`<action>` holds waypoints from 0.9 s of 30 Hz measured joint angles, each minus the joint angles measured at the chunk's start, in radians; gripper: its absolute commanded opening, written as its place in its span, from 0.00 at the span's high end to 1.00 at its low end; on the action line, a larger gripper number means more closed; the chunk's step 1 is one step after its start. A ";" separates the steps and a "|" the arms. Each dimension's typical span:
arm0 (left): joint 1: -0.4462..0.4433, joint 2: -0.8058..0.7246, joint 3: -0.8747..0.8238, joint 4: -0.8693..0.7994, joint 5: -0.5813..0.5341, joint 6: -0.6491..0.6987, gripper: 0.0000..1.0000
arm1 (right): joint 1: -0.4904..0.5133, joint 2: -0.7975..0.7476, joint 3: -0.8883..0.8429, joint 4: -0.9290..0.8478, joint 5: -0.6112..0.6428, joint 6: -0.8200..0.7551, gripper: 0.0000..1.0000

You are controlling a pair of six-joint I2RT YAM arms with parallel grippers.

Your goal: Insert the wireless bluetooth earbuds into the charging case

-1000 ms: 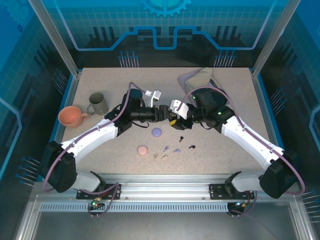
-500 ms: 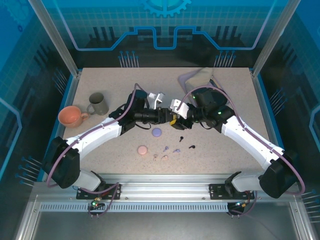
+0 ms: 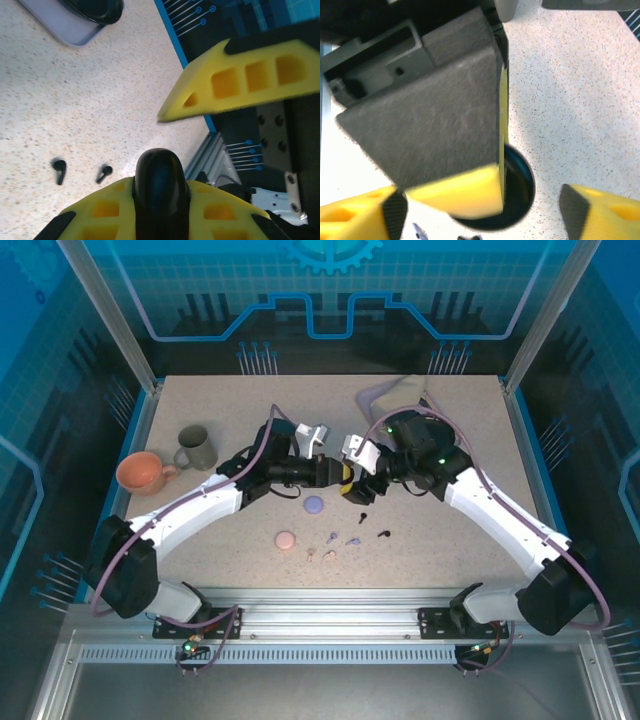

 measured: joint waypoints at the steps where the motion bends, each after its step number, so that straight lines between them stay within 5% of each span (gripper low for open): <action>1: 0.000 -0.009 -0.001 -0.002 -0.010 0.016 0.98 | -0.006 -0.013 -0.001 -0.003 -0.007 0.000 0.05; 10: 0.000 -0.140 -0.074 0.079 -0.052 0.220 1.00 | -0.135 -0.212 -0.057 -0.026 -0.199 -0.021 0.07; 18: -0.014 -0.274 -0.235 0.255 -0.008 0.513 1.00 | -0.162 -0.174 0.004 -0.154 -0.347 -0.091 0.15; 27: -0.074 -0.351 -0.240 0.264 0.033 0.824 1.00 | -0.127 -0.078 0.113 -0.254 -0.426 -0.159 0.30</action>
